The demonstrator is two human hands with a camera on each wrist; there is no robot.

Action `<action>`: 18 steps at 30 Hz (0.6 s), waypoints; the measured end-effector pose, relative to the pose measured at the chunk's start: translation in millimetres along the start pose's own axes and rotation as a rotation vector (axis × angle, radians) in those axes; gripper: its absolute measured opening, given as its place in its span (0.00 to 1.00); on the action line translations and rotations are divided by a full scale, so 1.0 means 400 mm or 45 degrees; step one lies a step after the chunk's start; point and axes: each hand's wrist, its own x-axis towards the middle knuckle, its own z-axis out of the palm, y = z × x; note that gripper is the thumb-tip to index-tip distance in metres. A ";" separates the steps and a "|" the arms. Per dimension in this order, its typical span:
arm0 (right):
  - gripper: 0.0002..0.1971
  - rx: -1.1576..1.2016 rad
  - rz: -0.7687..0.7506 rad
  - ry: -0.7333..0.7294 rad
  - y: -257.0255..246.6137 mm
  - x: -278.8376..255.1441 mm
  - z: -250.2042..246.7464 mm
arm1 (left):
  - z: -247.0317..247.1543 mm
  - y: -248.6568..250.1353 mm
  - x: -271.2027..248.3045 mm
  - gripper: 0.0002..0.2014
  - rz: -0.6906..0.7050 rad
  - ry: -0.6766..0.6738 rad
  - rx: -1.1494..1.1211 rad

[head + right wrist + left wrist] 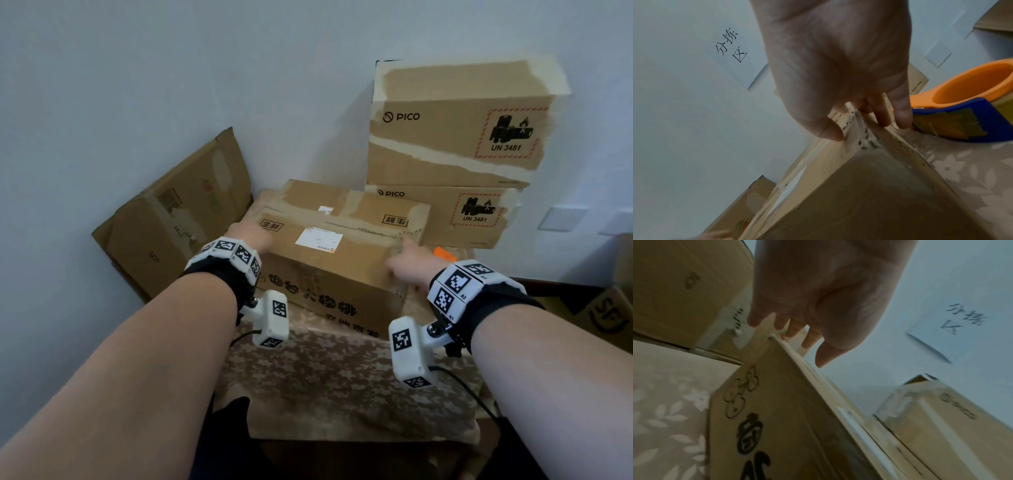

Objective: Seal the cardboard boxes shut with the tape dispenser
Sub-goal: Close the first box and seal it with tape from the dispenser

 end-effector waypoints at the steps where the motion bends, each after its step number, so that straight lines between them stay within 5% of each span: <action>1: 0.37 0.026 0.005 0.011 0.000 0.004 -0.001 | 0.014 -0.012 0.030 0.24 -0.006 0.001 -0.019; 6: 0.42 0.023 0.043 0.051 0.006 0.033 -0.001 | 0.006 -0.023 -0.011 0.22 -0.072 -0.043 -0.014; 9: 0.40 -0.016 0.063 0.081 0.009 0.037 -0.005 | -0.003 -0.043 -0.003 0.31 -0.145 -0.022 -0.005; 13: 0.37 -0.069 0.069 0.122 0.013 0.045 0.000 | -0.029 -0.074 -0.027 0.38 -0.001 -0.076 0.071; 18: 0.33 -0.175 0.119 0.167 0.013 0.063 0.009 | -0.033 -0.127 -0.051 0.35 0.066 -0.442 -0.009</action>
